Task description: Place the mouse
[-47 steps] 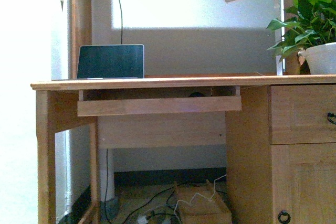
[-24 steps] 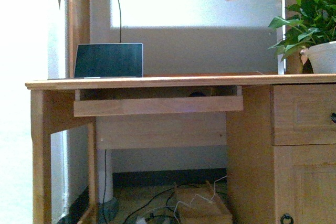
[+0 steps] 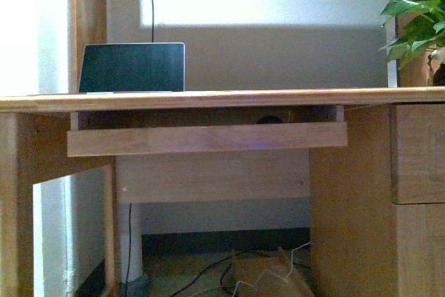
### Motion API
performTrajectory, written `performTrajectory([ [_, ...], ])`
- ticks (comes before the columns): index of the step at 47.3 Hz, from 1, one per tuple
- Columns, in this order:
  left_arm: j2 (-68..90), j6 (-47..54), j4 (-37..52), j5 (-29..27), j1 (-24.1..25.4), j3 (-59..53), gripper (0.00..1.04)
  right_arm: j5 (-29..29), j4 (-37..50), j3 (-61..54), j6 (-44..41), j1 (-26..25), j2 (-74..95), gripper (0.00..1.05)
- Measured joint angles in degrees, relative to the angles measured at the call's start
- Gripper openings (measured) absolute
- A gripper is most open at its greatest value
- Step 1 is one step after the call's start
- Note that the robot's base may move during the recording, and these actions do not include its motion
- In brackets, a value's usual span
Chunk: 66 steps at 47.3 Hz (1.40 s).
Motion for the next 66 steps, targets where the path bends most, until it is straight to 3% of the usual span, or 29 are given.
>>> performTrajectory([
  [66, -0.04, 0.0, 0.0, 0.0, 0.0, 0.0, 0.97, -0.09, 0.0, 0.0, 0.0, -0.02, 0.0, 0.97],
])
